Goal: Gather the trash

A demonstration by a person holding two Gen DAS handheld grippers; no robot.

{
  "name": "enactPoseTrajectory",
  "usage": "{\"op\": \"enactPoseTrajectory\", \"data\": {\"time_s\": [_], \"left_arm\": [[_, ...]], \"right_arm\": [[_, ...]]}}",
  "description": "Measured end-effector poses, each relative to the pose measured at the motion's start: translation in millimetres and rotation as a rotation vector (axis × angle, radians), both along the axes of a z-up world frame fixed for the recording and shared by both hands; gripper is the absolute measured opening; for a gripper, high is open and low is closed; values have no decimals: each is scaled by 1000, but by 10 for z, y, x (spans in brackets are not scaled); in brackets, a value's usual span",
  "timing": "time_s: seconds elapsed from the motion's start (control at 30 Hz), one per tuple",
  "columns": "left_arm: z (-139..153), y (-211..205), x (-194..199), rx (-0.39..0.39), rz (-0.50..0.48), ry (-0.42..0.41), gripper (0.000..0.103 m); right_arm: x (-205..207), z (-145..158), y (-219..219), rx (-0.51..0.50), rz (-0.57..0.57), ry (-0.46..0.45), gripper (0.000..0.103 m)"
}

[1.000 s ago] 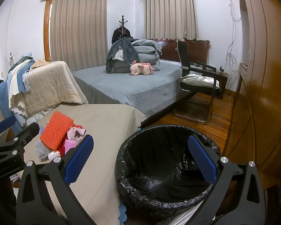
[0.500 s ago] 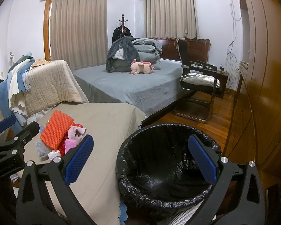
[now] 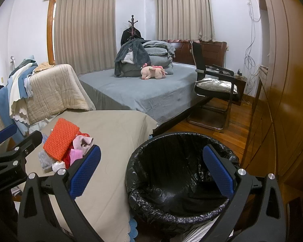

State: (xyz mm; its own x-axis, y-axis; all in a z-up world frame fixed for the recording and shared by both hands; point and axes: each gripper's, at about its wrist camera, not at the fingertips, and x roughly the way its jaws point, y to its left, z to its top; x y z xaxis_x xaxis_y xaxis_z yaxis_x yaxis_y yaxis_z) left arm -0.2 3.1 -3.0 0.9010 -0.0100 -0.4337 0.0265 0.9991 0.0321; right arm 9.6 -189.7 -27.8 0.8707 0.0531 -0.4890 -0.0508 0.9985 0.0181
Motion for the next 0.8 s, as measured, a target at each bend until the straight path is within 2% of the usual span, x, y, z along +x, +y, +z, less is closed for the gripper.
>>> {"op": "enactPoseTrajectory", "data": {"time_s": [0.57, 0.6, 0.8], "left_arm": [[-32, 44, 0, -6, 5, 2, 97], [-150, 95, 27, -9, 8, 4, 97], [-185, 147, 80, -18, 22, 14, 97]], "right_arm": [[35, -19, 50, -2, 5, 6, 98], [50, -28, 82, -3, 6, 7, 98], [102, -90, 140, -5, 17, 13, 98]]}}
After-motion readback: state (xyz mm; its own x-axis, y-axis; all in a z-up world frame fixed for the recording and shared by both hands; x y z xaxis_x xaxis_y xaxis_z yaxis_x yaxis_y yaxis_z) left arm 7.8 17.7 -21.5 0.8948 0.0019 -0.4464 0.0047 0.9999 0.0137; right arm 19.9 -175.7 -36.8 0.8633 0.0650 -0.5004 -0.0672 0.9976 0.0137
